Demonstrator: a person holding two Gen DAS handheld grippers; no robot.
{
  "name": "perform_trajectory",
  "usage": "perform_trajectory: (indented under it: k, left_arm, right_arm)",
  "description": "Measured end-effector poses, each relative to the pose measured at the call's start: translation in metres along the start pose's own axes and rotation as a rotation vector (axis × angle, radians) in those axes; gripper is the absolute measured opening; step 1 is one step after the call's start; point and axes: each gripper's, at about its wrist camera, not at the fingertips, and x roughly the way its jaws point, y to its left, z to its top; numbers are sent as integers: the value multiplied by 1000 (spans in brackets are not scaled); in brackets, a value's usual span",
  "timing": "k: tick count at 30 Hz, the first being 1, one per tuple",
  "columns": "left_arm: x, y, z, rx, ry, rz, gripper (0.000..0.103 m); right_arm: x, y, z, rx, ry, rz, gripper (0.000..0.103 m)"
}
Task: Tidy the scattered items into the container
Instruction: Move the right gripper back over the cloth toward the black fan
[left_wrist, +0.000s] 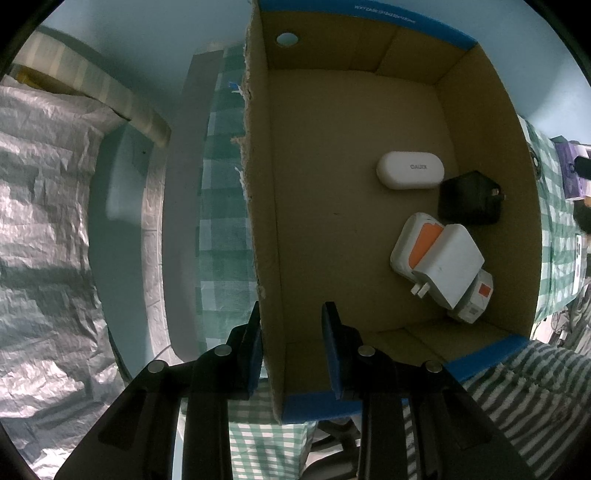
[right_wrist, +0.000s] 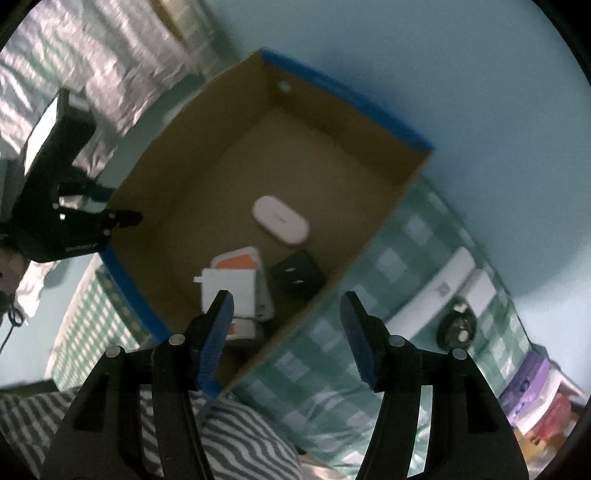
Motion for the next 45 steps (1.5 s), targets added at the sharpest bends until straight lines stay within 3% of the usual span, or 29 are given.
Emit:
perform_trajectory:
  k: [11,19,24,35,45]
  left_arm:
    - [-1,-1,-1,2,0,1,28]
    - [-1,0,-1,1,0,0,28]
    - [-2,0,-1,3,0,-2,28]
    - [-3,1,1,3,-3,-13,28]
    - [-3,2,1,0,-1,-18,28]
  right_arm:
    - [-27,-52,-24,133,-29,-24,61]
    - [-24,-95,-47,247,-14,-30,61]
    - [-3,-137,-62,358,12,-61,70]
    - [67,-218,-85,530,121,-101,70]
    - [109,-246,-77,600,155,-25,70]
